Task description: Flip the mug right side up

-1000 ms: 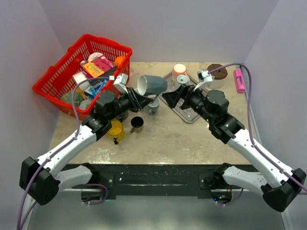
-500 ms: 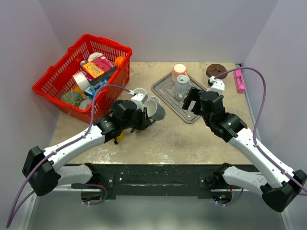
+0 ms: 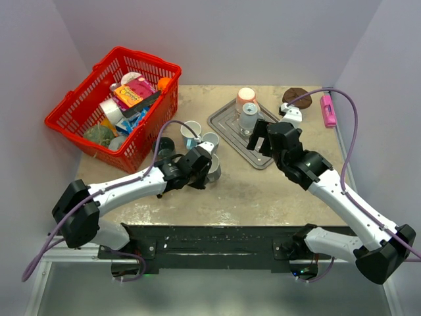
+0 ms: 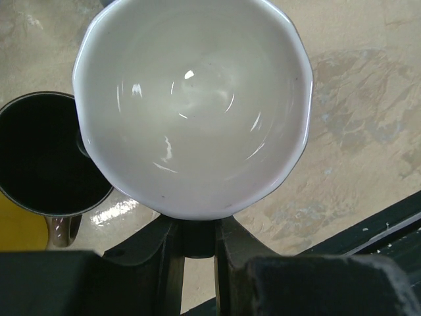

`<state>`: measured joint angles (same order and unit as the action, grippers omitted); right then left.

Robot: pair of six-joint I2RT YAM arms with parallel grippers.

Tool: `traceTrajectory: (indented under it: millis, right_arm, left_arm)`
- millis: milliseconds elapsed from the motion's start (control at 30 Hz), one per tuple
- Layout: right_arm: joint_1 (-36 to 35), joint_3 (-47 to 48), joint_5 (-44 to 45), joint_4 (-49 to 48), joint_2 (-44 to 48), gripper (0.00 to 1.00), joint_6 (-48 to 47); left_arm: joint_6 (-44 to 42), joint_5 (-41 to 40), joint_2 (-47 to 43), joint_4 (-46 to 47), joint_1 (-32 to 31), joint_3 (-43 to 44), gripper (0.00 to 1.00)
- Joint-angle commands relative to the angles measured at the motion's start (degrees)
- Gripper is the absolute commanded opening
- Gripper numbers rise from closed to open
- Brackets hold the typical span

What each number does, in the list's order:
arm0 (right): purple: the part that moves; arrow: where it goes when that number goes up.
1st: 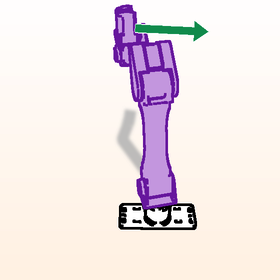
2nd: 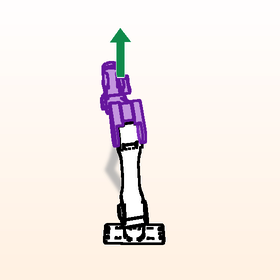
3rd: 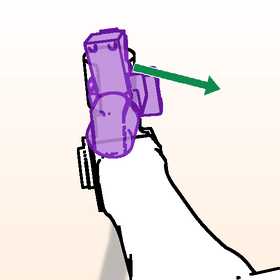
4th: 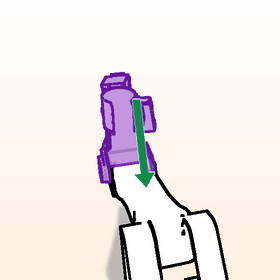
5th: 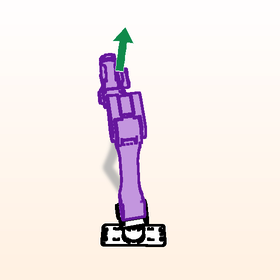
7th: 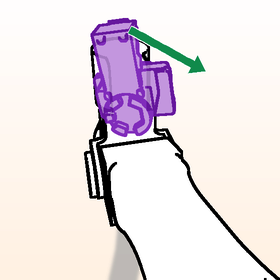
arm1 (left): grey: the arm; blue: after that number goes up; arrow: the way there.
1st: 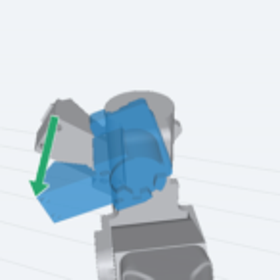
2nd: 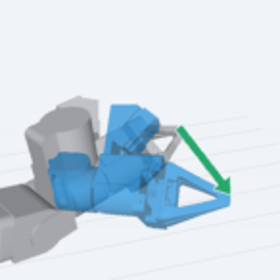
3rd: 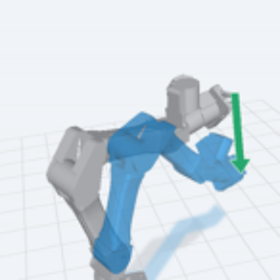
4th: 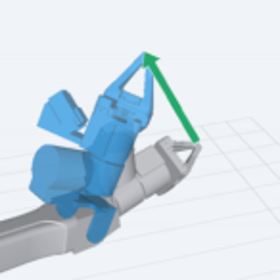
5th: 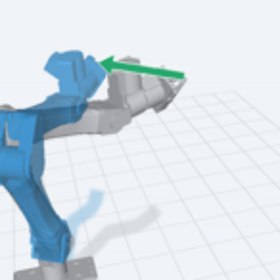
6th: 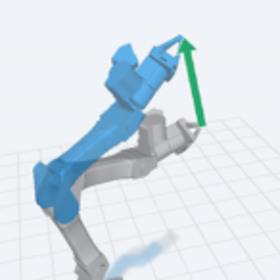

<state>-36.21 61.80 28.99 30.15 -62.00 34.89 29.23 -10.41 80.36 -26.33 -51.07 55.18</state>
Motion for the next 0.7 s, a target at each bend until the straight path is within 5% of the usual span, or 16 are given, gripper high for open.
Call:
traceTrajectory:
  millis: [0,333,667]
  right_arm:
    - [0.3,0.4,0.9,-0.4,-0.1,0.99,-0.4]
    - [0.8,-0.6,-0.1,-1.1,-1.8,0.99,-0.7]
    - [2.8,-1.3,-2.4,-3.6,-2.0,0.99,-1.9]
  left_arm:
    - [-0.1,-7.0,1.1,0.7,-1.9,5.9,0.00]
    - [2.1,-11.1,6.2,-5.8,-4.2,9.1,0.01]
    - [3.3,-9.5,6.2,-4.3,-4.3,8.1,0.38]
